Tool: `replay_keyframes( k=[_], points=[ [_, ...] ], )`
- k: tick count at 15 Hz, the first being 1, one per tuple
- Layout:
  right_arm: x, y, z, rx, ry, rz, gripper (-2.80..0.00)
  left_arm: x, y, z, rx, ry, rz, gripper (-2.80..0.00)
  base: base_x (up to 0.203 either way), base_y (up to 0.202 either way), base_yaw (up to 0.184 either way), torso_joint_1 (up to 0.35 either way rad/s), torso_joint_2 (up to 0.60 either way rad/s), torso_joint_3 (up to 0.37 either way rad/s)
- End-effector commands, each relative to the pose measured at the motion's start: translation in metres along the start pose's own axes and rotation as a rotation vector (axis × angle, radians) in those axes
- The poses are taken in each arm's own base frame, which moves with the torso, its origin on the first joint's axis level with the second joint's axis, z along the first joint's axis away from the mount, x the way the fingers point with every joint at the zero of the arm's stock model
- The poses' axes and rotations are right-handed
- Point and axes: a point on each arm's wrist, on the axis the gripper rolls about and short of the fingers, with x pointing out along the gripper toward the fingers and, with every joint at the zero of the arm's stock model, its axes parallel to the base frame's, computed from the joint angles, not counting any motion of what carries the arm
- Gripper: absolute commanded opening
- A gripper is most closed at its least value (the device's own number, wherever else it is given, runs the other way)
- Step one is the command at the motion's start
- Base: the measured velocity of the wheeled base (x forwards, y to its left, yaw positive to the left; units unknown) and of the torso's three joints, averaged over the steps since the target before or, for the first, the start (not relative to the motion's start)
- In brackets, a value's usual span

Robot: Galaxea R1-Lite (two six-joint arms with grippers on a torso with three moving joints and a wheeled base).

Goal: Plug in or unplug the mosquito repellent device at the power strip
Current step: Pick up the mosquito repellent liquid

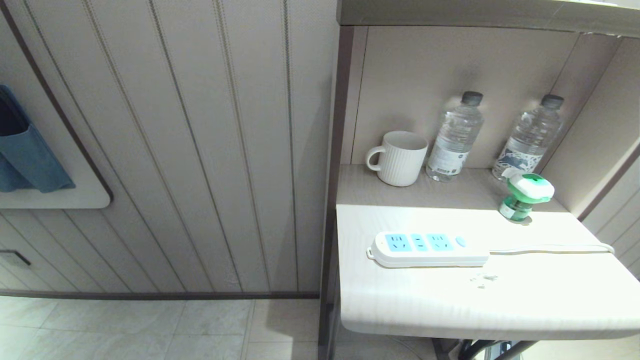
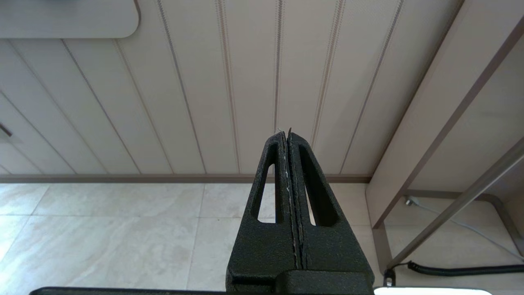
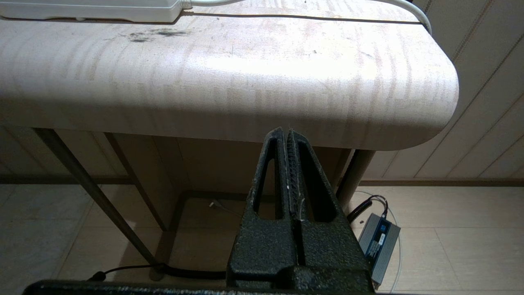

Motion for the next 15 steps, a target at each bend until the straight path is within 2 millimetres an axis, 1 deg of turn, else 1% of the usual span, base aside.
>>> replay_keyframes(
  k=[1, 15],
  points=[
    [0.0001, 0.0000, 0.0000, 0.002, 0.002, 0.001, -2.80, 0.0001, 0.0000, 0.0001, 0.000, 0.001, 0.000, -2.80, 0.000, 0.000, 0.000, 0.000, 0.00, 0.000],
    [0.0001, 0.0000, -0.0001, 0.002, 0.003, 0.001, -2.80, 0.0001, 0.0000, -0.0001, 0.000, 0.003, 0.000, -2.80, 0.000, 0.000, 0.000, 0.000, 0.00, 0.000]
  ],
)
